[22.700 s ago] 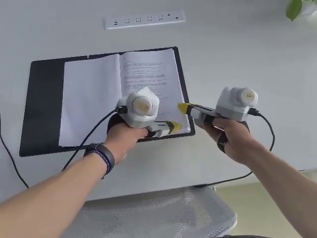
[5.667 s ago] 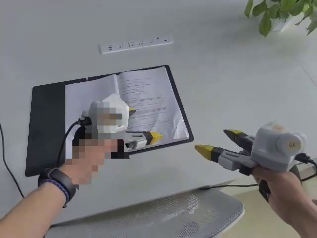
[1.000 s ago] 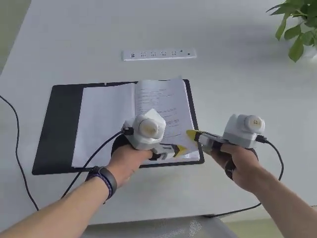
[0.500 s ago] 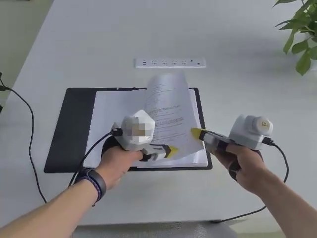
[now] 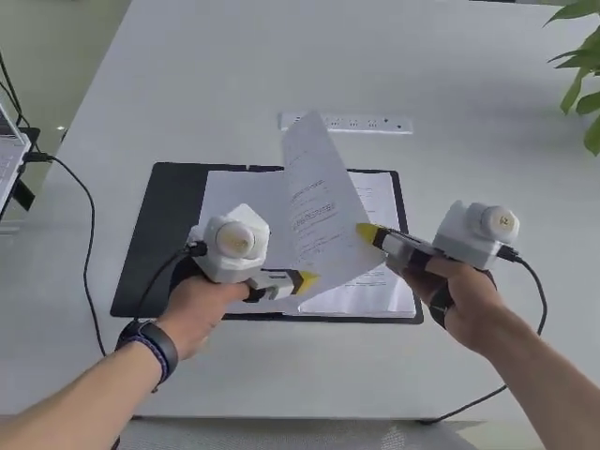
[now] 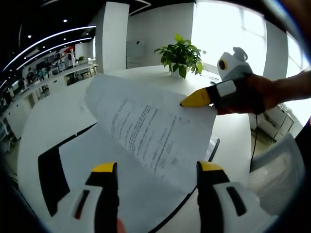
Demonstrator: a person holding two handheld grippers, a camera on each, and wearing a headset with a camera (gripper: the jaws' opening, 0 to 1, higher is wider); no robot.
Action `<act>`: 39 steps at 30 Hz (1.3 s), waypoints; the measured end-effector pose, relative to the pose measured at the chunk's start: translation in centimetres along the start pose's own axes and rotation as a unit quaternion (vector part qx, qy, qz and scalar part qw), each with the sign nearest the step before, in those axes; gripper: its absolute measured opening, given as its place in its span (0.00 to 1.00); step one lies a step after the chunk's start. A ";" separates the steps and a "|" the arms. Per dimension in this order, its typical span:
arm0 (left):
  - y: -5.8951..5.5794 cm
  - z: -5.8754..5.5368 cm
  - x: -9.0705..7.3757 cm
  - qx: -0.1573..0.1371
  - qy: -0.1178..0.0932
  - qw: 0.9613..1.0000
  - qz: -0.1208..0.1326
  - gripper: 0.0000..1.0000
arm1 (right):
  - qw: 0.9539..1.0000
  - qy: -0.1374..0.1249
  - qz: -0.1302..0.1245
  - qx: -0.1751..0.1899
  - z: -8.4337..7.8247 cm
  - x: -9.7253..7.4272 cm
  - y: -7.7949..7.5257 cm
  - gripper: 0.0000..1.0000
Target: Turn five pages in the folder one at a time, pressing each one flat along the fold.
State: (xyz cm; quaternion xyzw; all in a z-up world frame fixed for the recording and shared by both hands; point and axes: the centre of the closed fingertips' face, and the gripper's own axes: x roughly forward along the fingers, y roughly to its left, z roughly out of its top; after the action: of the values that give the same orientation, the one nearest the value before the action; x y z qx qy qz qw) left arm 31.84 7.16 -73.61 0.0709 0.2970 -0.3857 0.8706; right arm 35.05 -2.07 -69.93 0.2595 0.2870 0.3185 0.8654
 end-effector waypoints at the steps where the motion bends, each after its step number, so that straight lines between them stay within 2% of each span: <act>1: 0.3 -0.2 -0.3 -0.003 -0.001 1.000 0.002 0.65 | 1.000 0.001 0.002 -0.003 0.0 0.3 0.3 0.00; 13: 3.4 -2.2 -4.1 -0.021 -0.007 0.999 0.031 0.66 | 0.999 0.026 0.036 -0.025 -1.0 4.2 4.6 0.00; 20: 5.0 -3.5 -6.0 -0.031 -0.009 0.998 0.044 0.66 | 0.997 0.047 0.049 -0.030 -2.2 6.3 6.2 0.00; 27: 6.0 -4.5 -7.6 -0.041 -0.012 0.998 0.056 0.66 | 0.995 0.068 0.061 -0.032 -3.7 8.4 7.6 0.00; 39: 7.8 -5.5 -10.2 -0.060 -0.029 0.995 0.078 0.66 | 0.989 0.118 0.077 -0.040 -6.9 11.9 9.7 0.00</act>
State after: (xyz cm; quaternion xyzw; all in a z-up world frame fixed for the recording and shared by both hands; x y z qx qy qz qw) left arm 29.53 20.95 -73.07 0.0300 0.2880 -0.3001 0.9089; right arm 34.15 14.51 -72.57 0.2062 0.3532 0.4236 0.8083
